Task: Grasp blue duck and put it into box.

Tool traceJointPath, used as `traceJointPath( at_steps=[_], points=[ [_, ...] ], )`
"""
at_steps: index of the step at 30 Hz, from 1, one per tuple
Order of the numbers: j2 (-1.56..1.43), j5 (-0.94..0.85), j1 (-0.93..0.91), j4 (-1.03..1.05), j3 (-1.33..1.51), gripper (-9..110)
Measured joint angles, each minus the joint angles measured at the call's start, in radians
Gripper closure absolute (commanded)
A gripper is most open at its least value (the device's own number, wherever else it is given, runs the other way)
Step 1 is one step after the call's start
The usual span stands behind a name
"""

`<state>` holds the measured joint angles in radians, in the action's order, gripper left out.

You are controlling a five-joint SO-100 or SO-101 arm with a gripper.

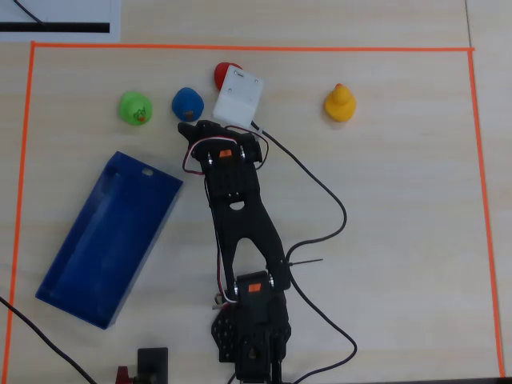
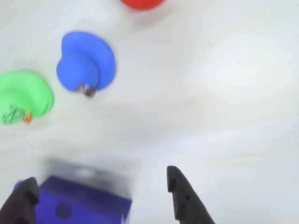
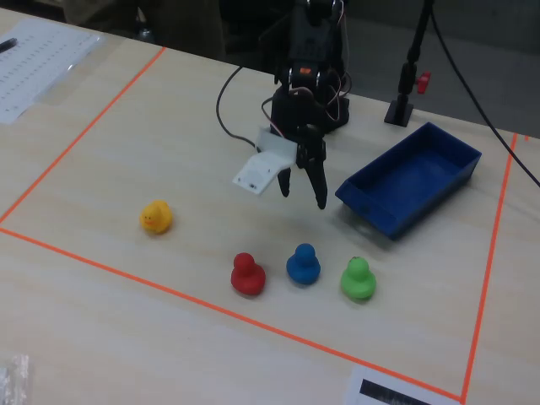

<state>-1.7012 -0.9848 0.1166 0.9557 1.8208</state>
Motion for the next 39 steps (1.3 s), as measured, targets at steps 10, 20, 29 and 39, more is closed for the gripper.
traceJointPath(
  at_steps=[10, 20, 29, 39],
  points=[
    [0.259, 0.017, 0.0, -0.034, -0.227, 64],
    [0.388, 0.069, 0.054, -0.044, -0.339, 64],
    [0.508, 0.071, 0.069, -0.072, -0.433, 64],
    [0.607, 0.071, 0.066, -0.118, -0.474, 65]
  ],
)
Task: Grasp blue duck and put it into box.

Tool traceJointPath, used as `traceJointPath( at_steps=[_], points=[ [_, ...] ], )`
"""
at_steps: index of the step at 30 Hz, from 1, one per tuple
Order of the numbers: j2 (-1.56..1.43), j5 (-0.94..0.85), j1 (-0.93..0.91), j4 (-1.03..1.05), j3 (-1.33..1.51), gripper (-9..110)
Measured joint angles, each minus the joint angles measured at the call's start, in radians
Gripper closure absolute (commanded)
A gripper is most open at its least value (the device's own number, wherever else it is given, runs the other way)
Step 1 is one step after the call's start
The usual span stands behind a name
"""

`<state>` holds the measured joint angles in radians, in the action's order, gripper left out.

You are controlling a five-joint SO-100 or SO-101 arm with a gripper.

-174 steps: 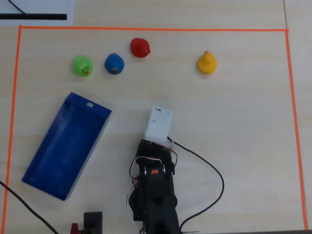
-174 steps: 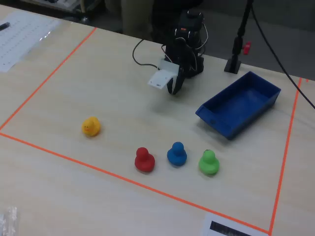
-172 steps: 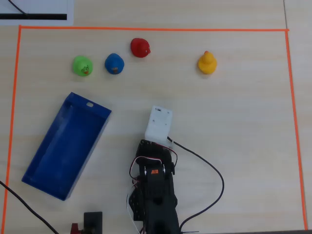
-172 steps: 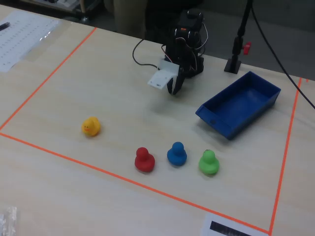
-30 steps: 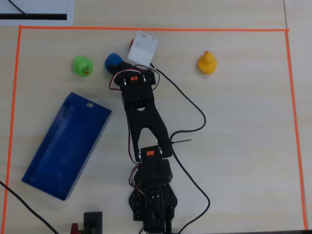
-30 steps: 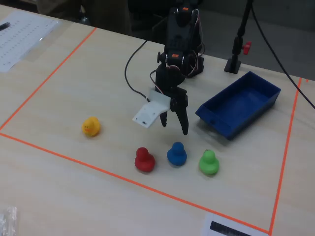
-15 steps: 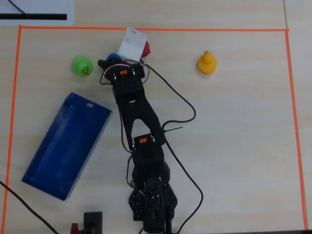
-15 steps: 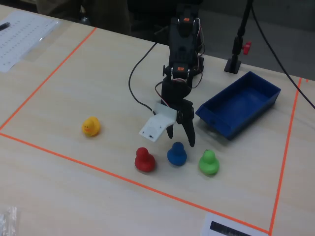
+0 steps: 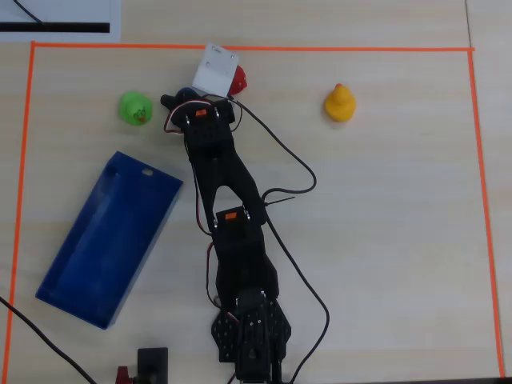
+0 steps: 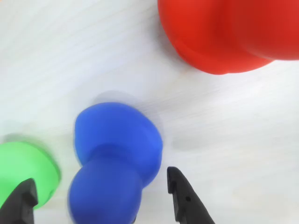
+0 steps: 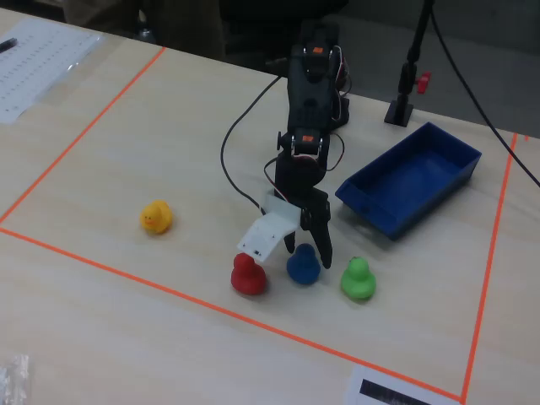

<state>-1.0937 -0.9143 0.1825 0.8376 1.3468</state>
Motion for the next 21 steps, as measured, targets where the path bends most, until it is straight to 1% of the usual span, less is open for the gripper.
traceJointPath(
  at_steps=[3, 4, 5, 8, 17, 21],
  points=[
    [0.026, 0.0, 0.0, -0.028, 0.0, 65],
    [0.032, 0.0, 0.0, -0.037, 0.0, 67],
    [0.037, 0.0, 0.0, -0.046, 0.0, 71],
    [0.048, 0.0, 0.0, -0.064, -0.002, 101],
    [0.04, 0.031, 0.008, -0.104, 0.003, 101],
    [0.005, 0.06, -0.006, -0.072, 0.018, 101]
  ],
)
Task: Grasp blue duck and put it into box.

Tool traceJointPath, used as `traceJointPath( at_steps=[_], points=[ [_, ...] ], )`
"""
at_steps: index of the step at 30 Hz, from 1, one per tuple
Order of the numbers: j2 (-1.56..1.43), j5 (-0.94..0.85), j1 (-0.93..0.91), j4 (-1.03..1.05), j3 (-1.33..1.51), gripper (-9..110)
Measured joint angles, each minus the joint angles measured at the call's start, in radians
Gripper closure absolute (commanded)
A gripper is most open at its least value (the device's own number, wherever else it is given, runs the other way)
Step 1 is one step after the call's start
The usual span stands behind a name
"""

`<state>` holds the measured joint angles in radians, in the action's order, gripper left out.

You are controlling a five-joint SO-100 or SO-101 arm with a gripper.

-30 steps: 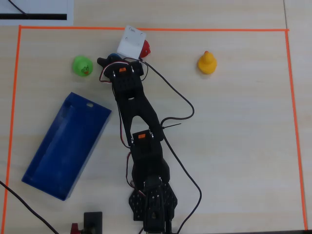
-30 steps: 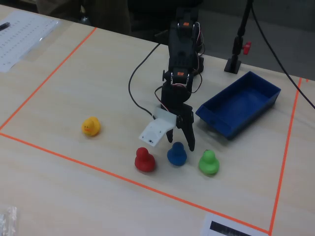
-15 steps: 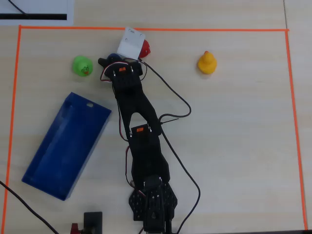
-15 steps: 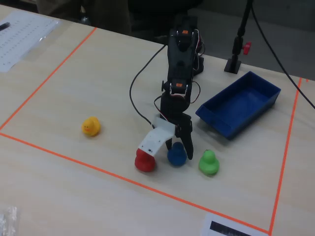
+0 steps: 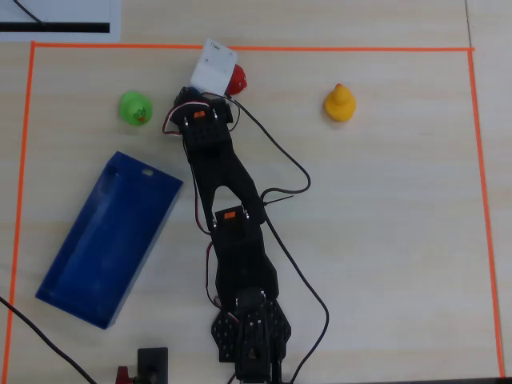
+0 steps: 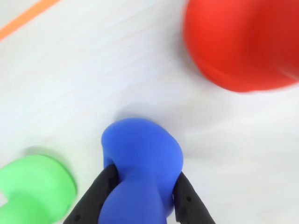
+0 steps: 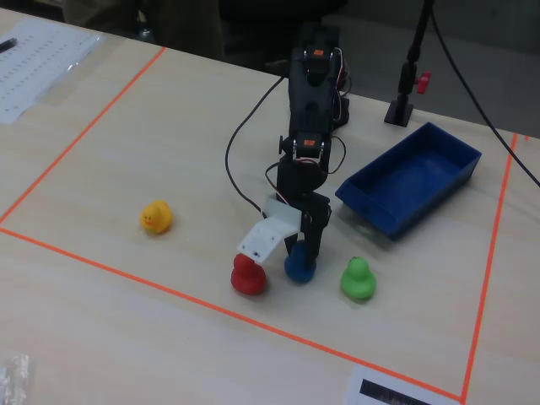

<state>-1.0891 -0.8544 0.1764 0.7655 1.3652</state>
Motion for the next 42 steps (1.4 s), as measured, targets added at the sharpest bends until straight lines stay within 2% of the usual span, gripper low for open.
traceJointPath(
  at_steps=[4, 9, 16, 24, 30, 31, 34, 37, 42],
  points=[
    [-0.1, 0.031, -0.037, 0.117, 0.04, 101],
    [-0.379, 0.043, -0.041, 0.307, 0.12, 101],
    [-0.689, 0.198, 0.163, 0.614, 0.164, 101],
    [-0.528, 0.36, 0.499, 0.77, 0.054, 101],
    [-0.316, 0.39, 0.626, 0.83, -0.043, 101],
    [-0.295, 0.39, 0.637, 0.831, -0.044, 99],
    [-0.276, 0.376, 0.66, 0.831, -0.044, 79],
    [-0.268, 0.348, 0.669, 0.831, -0.034, 69],
    [-0.268, 0.318, 0.661, 0.801, 0.023, 66]
  ],
)
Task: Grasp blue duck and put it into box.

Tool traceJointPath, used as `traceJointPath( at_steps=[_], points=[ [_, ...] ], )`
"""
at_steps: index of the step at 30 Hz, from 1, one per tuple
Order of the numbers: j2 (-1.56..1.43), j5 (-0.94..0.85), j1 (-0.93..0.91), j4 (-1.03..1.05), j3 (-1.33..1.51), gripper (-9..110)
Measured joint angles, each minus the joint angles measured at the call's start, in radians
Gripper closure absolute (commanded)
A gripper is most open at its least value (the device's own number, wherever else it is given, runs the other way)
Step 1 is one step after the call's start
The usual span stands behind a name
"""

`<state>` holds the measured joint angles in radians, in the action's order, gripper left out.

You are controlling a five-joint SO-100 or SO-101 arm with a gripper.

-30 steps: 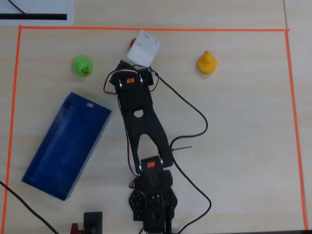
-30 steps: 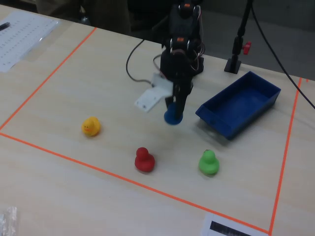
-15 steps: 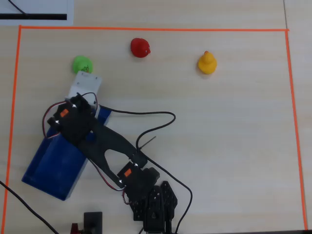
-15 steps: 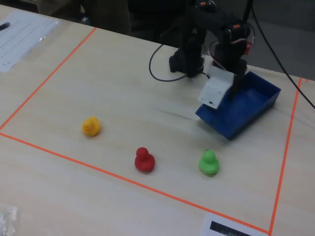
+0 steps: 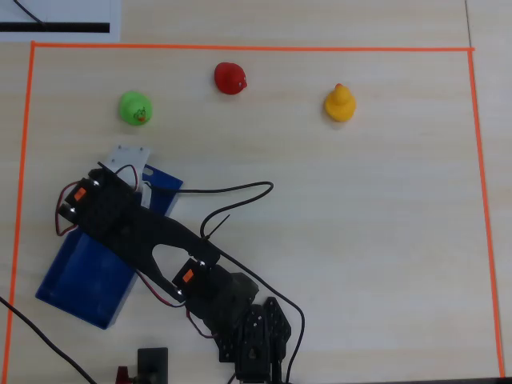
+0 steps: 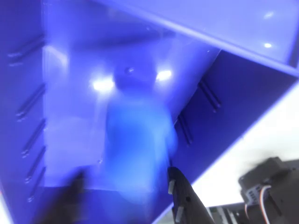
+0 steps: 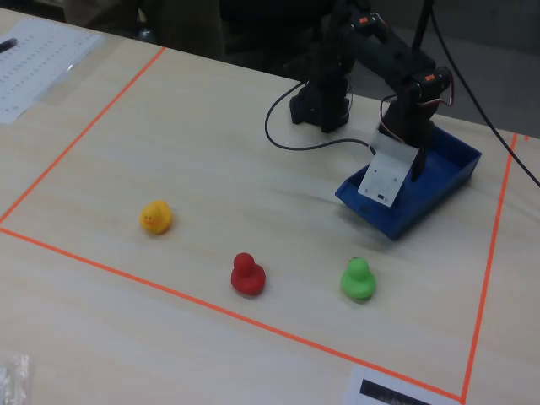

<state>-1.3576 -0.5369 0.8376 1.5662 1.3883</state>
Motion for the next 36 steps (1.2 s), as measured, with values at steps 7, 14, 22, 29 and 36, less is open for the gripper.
traceJointPath(
  at_steps=[7, 14, 22, 29, 36],
  points=[
    [-0.103, -0.041, -0.156, -0.055, 0.031, 101],
    [-0.472, -0.138, -0.453, -0.281, 0.316, 101],
    [-1.094, -0.428, -0.879, -0.876, 1.049, 101],
    [-1.582, -0.577, -0.953, -1.068, 1.629, 101],
    [-1.835, -0.592, -0.934, -0.71, 1.727, 101]
  ],
)
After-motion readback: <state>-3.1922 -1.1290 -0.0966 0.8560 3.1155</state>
